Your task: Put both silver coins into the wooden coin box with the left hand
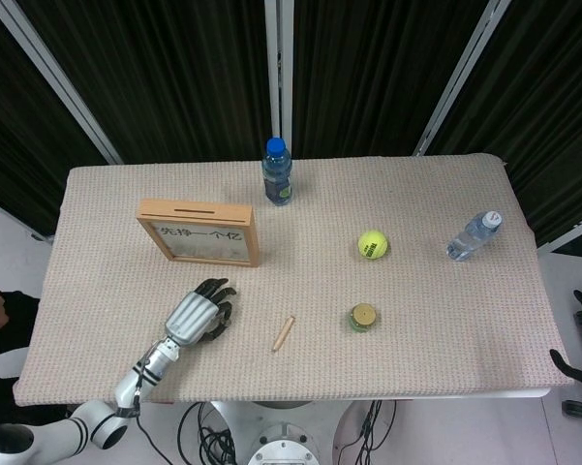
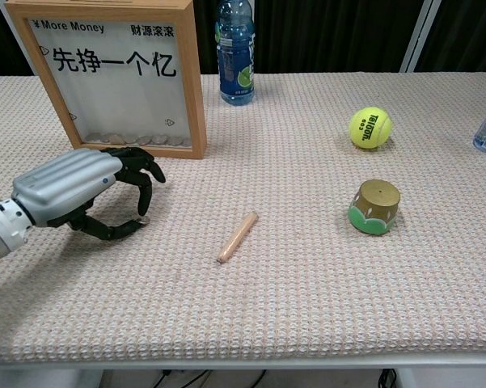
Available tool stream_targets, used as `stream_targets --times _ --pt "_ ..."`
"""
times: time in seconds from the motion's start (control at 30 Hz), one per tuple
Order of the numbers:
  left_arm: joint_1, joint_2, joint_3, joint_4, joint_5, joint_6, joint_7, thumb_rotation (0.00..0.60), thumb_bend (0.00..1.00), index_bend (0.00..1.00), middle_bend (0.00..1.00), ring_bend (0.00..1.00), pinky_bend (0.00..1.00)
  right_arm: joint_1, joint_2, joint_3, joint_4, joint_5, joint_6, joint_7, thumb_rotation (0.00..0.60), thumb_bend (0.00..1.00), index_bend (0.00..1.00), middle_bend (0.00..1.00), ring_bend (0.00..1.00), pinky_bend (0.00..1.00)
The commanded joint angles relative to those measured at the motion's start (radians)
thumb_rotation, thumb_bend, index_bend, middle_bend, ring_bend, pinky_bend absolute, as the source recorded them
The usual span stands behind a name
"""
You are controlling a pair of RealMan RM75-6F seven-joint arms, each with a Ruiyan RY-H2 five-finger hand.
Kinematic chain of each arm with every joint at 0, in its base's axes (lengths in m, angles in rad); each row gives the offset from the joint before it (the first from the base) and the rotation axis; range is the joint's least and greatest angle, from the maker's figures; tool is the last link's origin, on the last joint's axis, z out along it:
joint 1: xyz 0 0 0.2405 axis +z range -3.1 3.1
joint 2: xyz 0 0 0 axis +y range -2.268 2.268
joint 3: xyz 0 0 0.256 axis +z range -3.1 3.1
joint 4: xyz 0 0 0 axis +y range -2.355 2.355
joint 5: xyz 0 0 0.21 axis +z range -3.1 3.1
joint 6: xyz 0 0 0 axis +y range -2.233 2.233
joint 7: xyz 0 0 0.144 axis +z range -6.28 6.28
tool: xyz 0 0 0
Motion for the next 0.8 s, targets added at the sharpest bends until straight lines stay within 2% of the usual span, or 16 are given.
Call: stream_targets --times 0.03,0.17,0.47,0.6,0.8 --pt "-0.001 0.001 0.001 -0.003 0.001 0.000 0.000 0.600 0.37 0.55 0.23 0.09 0.17 0.000 0.001 0.000 0.000 0.001 -0.001 0.001 0.600 0.18 0.00 0.00 0.00 0.00" --pt "-0.002 0.006 -0.002 -0.013 -0.001 0.002 -0.003 0.600 0.41 0.57 0.24 0.09 0.17 -0.001 0.002 0.000 0.001 0.003 -0.002 0.003 0.600 0.18 0.00 0.00 0.00 0.00" --pt "0.002 0.033 -0.008 -0.056 -0.012 0.004 0.002 0.600 0.45 0.59 0.24 0.09 0.17 -0.002 0.004 0.002 0.001 0.003 0.001 0.008 0.600 0.18 0.00 0.00 0.00 0.00" --pt "0.020 0.084 -0.009 -0.110 -0.013 0.036 0.029 0.600 0.45 0.60 0.24 0.09 0.17 -0.001 0.007 0.004 -0.001 0.002 0.003 0.010 0.600 0.18 0.00 0.00 0.00 0.00" --pt "0.074 0.229 -0.027 -0.253 -0.050 0.100 0.126 0.600 0.45 0.60 0.25 0.09 0.17 0.005 0.005 0.006 0.001 -0.002 -0.002 0.014 0.600 0.18 0.00 0.00 0.00 0.00"
